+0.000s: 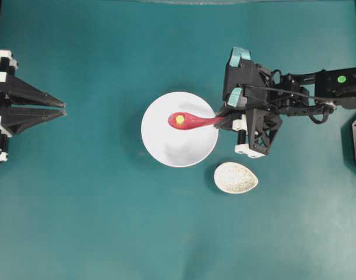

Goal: Scoop the yellow hexagonal prism block from the bowl with a spoon using the right arm.
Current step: 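Tilt and lift the spoon carrying the yellow block out of the bowl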

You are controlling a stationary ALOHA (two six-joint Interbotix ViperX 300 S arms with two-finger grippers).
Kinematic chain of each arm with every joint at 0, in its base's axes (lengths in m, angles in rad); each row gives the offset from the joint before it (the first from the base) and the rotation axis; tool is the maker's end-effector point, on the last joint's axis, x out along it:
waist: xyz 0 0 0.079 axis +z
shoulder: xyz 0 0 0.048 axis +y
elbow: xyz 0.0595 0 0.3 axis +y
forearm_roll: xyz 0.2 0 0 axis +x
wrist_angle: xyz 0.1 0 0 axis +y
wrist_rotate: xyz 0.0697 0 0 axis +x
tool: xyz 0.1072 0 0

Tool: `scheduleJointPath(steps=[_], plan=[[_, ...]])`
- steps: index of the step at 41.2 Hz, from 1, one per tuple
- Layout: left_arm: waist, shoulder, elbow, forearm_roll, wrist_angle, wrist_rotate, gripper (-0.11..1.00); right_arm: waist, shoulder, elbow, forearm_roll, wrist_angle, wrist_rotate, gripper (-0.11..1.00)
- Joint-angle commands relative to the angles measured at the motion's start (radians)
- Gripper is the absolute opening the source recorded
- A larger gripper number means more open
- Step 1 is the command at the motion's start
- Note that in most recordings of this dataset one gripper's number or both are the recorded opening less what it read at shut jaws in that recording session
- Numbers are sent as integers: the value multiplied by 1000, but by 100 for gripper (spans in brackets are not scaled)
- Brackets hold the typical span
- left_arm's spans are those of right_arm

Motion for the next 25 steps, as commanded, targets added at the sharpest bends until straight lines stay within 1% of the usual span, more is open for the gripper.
scheduleJointPath(steps=[1,15,25], plan=[[2,5,-31,3,-3,0,17,3,-25,-11,-3,-12,-3,23],[2,6,-29,3,-2,0,17,3,-25,-14,-3,-14,-3,23],[2,5,-29,3,0,0,17,3,-35,-44,-11,5,-11,23]])
